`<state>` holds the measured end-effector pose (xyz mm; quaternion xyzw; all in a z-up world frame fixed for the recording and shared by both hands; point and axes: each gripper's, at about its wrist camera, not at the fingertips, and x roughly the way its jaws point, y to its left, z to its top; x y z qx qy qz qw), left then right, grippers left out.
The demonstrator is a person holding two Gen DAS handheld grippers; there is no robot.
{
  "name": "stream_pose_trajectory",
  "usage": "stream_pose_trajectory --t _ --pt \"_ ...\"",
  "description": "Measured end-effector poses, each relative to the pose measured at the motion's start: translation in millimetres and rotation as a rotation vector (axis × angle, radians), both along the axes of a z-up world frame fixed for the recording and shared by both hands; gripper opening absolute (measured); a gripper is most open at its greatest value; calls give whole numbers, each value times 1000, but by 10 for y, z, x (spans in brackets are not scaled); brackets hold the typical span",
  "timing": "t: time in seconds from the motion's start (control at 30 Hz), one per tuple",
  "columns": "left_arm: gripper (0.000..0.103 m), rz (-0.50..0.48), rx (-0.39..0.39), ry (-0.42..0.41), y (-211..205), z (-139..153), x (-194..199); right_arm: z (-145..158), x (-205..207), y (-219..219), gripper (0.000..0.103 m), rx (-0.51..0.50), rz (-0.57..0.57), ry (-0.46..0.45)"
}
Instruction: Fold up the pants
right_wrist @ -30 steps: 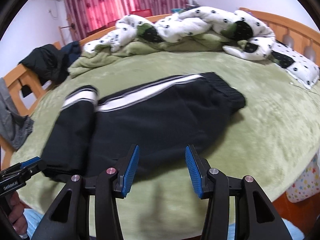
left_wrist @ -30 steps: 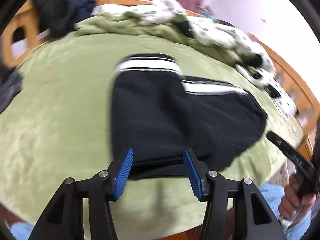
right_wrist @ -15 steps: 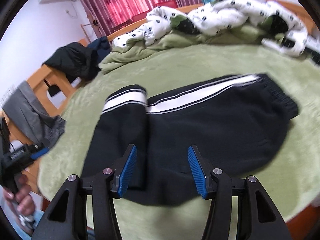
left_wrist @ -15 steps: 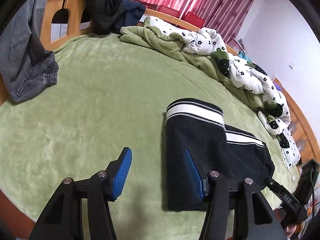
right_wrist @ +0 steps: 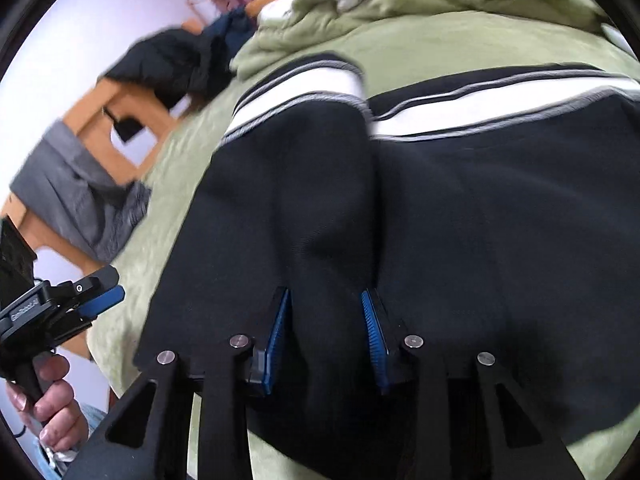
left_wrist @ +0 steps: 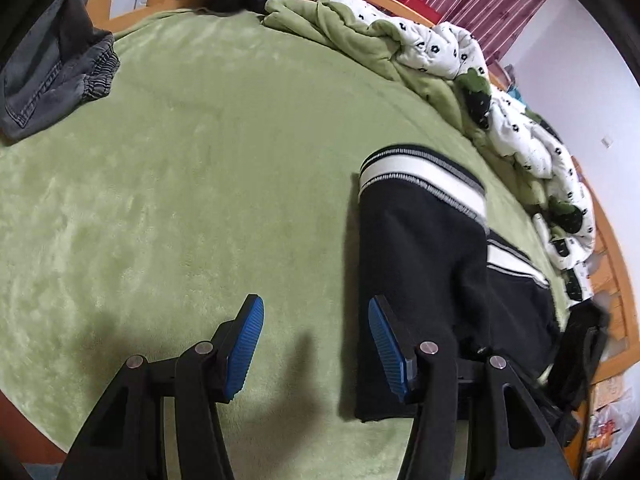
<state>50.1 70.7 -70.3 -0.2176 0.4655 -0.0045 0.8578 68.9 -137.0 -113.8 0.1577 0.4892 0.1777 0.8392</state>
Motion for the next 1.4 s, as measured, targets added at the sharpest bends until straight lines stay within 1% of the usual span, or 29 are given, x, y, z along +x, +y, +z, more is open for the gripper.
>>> stream_pose_trajectory --t 0.03,0.07,0.1,0.2,0.27,0.33,0.37,0.43,0.53,0.63,0.7,0.77,0.87,0.93,0.97,1.0,1.03,1.07,1.1,1.13,1.17,1.2,1.23,1.27,1.3,1.33,1.4 --pt "52 -2 18 -2 -31 -19 -2 20 29 63 22 -27 22 -23" --pt "52 -9 39 0 -72 -37 -6 49 47 110 21 -37 45 -50" --pt "52 -21 47 2 -102 -45 -17 75 59 105 20 -29 46 -56" --pt "52 -69 58 -2 -205 -42 -77 301 36 -66 18 59 15 -112" --pt "52 -110 53 -2 -333 -31 -145 556 3 -206 18 65 8 -170" --pt "52 -145 53 12 -466 -27 -193 819 -19 -350 17 7 4 -215" --pt "52 -171 56 13 -587 -21 -228 965 -58 -499 17 -22 -16 -257" --pt "52 -203 49 4 -745 -5 -275 1147 -116 -792 17 -53 -45 -303" --pt "52 -258 12 -4 -1011 4 -308 1329 -134 -1332 17 -160 -120 -341" --pt "52 -317 -22 -19 -1260 5 -304 1282 -110 -1767 17 -254 -162 -313" --pt "52 -370 -33 -19 -1418 -7 -285 1155 -111 -2075 16 -300 -185 -279" --pt "52 -408 -30 -19 -1548 -17 -286 1028 -188 -2360 16 -314 -222 -273" --pt "52 -499 -31 -15 -1716 -25 -316 897 -325 -2737 16 -310 -312 -277" --pt "52 -576 2 -4 -1871 -40 -333 738 -340 -2949 16 -267 -344 -237" --pt "54 -601 16 -1 -1943 -44 -363 665 -352 -2999 16 -250 -353 -231" --pt "59 -629 34 5 -2028 -65 -368 591 -363 -3030 17 -236 -361 -227" --pt "60 -652 67 15 -2108 -93 -369 511 -365 -3030 17 -230 -366 -220" --pt "60 -659 137 28 -2232 -122 -369 436 -363 -3023 18 -242 -362 -212" --pt "60 -659 174 26 -2298 -137 -372 397 -363 -3017 18 -251 -358 -211" --pt "60 -648 231 16 -2392 -166 -362 368 -376 -3021 19 -248 -360 -213" --pt "57 -637 249 14 -2431 -176 -350 369 -413 -3007 19 -239 -363 -215" --pt "36 -617 240 -2 -2456 -174 -320 362 -438 -3015 21 -231 -368 -214" --pt "25 -567 224 -33 -2438 -143 -285 352 -459 -3035 21 -223 -379 -212" --pt "18 -511 208 -68 -2396 -103 -259 336 -476 -3052 21 -211 -394 -210" --pt "15 -475 187 -98 -2337 -74 -261 330 -490 -3059 21 -205 -406 -209" --pt "15 -451 171 -114 -2293 -68 -269 340 -495 -3053 20 -203 -419 -211" --pt "16 -446 167 -76 -2251 -136 -286 371 -527 -3018 20 -205 -438 -229"
